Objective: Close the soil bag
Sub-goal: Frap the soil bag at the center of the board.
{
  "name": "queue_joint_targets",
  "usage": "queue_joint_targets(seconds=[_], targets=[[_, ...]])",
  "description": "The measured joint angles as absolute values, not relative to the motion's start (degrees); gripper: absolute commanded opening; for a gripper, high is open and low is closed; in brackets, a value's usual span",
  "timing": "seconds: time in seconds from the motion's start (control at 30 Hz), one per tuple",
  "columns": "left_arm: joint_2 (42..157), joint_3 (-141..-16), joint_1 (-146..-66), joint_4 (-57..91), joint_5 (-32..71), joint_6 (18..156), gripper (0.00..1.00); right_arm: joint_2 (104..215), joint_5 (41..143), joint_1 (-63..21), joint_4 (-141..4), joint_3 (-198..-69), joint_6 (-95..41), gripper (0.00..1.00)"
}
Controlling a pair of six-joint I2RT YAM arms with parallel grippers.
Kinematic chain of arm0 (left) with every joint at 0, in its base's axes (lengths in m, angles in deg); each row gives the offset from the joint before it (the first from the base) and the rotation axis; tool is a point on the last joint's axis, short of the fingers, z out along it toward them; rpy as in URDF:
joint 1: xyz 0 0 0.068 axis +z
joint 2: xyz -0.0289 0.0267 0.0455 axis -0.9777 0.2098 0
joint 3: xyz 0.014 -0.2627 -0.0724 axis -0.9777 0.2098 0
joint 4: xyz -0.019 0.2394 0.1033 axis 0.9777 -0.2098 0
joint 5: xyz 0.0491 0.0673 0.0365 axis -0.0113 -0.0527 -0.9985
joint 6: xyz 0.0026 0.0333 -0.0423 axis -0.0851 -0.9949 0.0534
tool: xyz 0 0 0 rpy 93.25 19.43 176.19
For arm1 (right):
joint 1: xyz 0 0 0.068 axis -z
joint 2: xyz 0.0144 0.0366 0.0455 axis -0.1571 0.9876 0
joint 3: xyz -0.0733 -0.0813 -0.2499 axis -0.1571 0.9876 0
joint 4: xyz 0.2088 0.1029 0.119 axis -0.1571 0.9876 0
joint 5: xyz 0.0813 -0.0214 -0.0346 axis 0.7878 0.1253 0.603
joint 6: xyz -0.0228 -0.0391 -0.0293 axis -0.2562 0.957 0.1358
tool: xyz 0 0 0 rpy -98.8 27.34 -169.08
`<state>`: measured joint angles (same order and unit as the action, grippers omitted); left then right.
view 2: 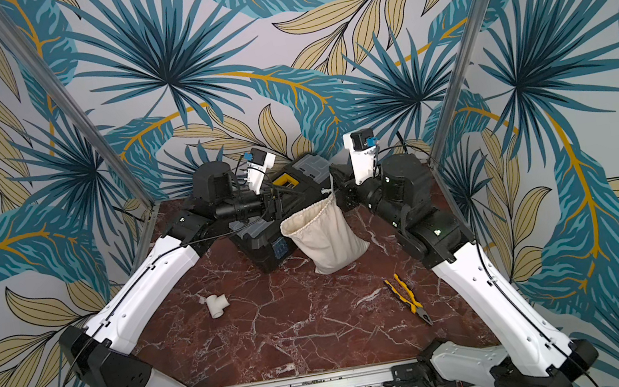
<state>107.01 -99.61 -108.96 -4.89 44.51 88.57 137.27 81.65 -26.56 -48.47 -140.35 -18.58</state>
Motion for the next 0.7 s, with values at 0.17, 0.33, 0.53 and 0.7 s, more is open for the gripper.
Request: queue_joint_targets(seconds=[0.17, 0.33, 0.53, 0.7], targets=[[107.0, -99.1, -109.4, 0.9, 48.3, 87.4, 0.64, 137.3, 82.0, -26.6, -48.4, -140.3, -19.2, 0.00], [107.0, -98.8, -110.8, 3.9, 51.1, 84.5, 0.64, 137.3, 82.5, -26.6, -48.5, -140.3, -20.0, 0.00], [107.0, -95.5, -112.2, 6.1, 53.1, 80.9, 0.61, 137.3, 83.2, -26.6, -48.6, -140.3, -21.0, 0.00], [107.6, -94.6, -112.7, 7.6, 54.3, 79.8, 0.59, 137.3, 83.7, -26.6, -48.5, -140.3, -21.6, 0.00]])
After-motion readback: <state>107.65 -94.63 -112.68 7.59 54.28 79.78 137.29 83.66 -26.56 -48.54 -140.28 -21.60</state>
